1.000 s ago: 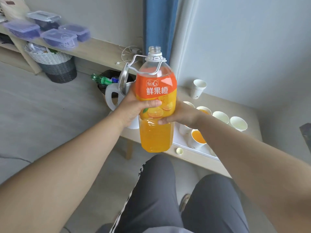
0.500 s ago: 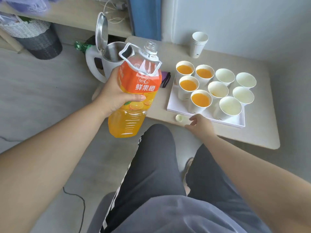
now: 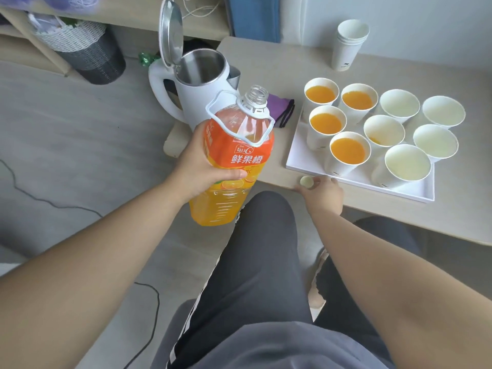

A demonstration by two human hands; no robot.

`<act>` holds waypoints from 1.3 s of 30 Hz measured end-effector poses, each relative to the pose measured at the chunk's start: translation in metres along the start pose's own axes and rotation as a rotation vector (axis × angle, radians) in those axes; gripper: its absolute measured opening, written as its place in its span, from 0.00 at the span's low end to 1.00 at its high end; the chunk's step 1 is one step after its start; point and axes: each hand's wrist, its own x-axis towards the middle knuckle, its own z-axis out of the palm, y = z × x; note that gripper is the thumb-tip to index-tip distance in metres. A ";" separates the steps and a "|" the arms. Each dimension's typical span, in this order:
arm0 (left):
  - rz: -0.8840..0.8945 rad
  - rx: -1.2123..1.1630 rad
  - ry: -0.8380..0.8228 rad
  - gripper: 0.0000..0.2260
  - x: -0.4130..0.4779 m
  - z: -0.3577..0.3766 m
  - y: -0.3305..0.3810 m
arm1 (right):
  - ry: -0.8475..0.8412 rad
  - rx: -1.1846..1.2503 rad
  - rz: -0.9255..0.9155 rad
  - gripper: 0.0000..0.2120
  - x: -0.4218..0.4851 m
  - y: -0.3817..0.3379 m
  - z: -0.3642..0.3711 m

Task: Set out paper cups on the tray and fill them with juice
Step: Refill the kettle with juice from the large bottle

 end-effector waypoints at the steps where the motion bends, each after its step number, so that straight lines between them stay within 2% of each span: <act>1: -0.003 -0.001 -0.004 0.42 -0.001 0.001 0.000 | 0.001 -0.009 -0.003 0.22 0.000 0.001 -0.001; 3: -0.011 -0.008 -0.027 0.43 -0.002 0.001 0.001 | -0.004 0.026 -0.012 0.20 -0.005 0.001 -0.007; 5: -0.008 -0.019 -0.064 0.44 -0.002 0.002 0.001 | -0.039 0.175 -0.047 0.14 -0.014 -0.004 -0.018; 7: 0.008 -0.014 -0.094 0.45 -0.003 0.003 0.001 | -0.081 0.317 -0.165 0.11 -0.024 -0.018 -0.038; 10: 0.030 -0.017 -0.115 0.45 -0.005 0.004 0.009 | -0.114 0.388 -0.420 0.11 -0.032 -0.057 -0.087; 14: 0.092 0.003 -0.160 0.46 -0.006 0.002 0.026 | -0.232 0.168 -0.767 0.15 -0.040 -0.112 -0.158; 17: 0.142 0.044 -0.182 0.45 -0.006 0.002 0.043 | -0.263 0.009 -0.882 0.14 -0.048 -0.139 -0.201; 21: 0.197 0.055 -0.195 0.48 -0.006 0.002 0.062 | -0.311 -0.193 -0.933 0.14 -0.058 -0.160 -0.239; 24: 0.221 0.050 -0.207 0.47 -0.004 0.004 0.080 | -0.282 -0.348 -0.982 0.15 -0.067 -0.174 -0.260; 29: 0.217 -0.001 -0.284 0.47 -0.001 0.004 0.102 | -0.248 -0.461 -1.041 0.18 -0.080 -0.186 -0.285; 32: 0.224 -0.008 -0.305 0.50 -0.001 0.003 0.112 | -0.215 -0.500 -1.052 0.16 -0.087 -0.191 -0.297; 36: 0.248 -0.015 -0.295 0.49 -0.003 0.005 0.122 | -0.183 -0.582 -0.906 0.15 -0.093 -0.197 -0.305; 39: 0.262 -0.020 -0.274 0.47 -0.005 0.006 0.124 | -0.211 -0.641 -0.732 0.28 -0.099 -0.201 -0.296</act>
